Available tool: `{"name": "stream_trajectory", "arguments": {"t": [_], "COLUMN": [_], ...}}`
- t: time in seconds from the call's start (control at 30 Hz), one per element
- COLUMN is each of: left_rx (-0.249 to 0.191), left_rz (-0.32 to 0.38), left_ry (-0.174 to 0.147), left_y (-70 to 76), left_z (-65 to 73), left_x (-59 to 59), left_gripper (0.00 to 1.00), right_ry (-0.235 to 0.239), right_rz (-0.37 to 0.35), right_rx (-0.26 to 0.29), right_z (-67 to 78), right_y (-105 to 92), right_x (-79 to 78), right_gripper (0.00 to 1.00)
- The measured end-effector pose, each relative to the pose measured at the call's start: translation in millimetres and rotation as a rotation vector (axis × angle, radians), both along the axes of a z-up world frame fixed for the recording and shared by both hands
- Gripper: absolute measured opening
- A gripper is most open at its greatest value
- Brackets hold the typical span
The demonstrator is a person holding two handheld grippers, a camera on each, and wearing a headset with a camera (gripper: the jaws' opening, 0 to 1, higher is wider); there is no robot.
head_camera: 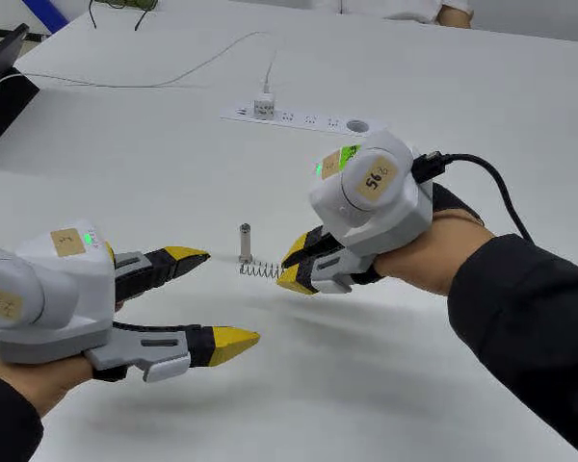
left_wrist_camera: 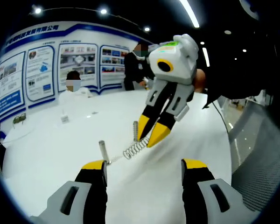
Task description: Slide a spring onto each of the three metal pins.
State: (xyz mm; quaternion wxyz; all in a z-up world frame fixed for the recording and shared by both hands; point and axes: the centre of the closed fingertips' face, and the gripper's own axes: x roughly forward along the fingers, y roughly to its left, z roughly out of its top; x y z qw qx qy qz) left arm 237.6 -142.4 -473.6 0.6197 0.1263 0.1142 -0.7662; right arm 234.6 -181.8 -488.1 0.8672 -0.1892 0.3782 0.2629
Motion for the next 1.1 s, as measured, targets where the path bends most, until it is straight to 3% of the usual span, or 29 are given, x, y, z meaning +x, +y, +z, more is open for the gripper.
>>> {"name": "stream_trajectory", "arguments": {"t": [0.27,0.37,0.63,0.9,1.1], "left_rx": [-0.012,-0.021,-0.023,-0.016,-0.011], "left_rz": [-0.048,-0.076,-0.132,-0.152,-0.155], "left_ry": [-0.022,-0.043,-0.081,-0.107,-0.122], "left_y": [-3.4,-4.4,-3.9,-3.7,-3.4], "left_z": [4.2,6.4,5.1,2.2,0.9], "left_x": [-10.0,-14.9,-24.2,-26.6,-25.7], "left_gripper": [0.52,0.45,0.24,0.15,0.13], "right_ry": [0.013,0.024,0.04,0.055,0.041], "right_rz": [0.063,0.087,0.123,0.144,0.151], "right_rx": [-0.03,-0.04,-0.059,-0.069,-0.064], "right_z": [8.6,9.8,14.1,16.2,23.8], "right_y": [12.0,16.7,23.9,29.2,33.3], "right_x": [-15.7,-20.2,-27.5,-33.0,-32.3], "right_gripper": [0.12,0.12,0.12,0.12,0.12]}}
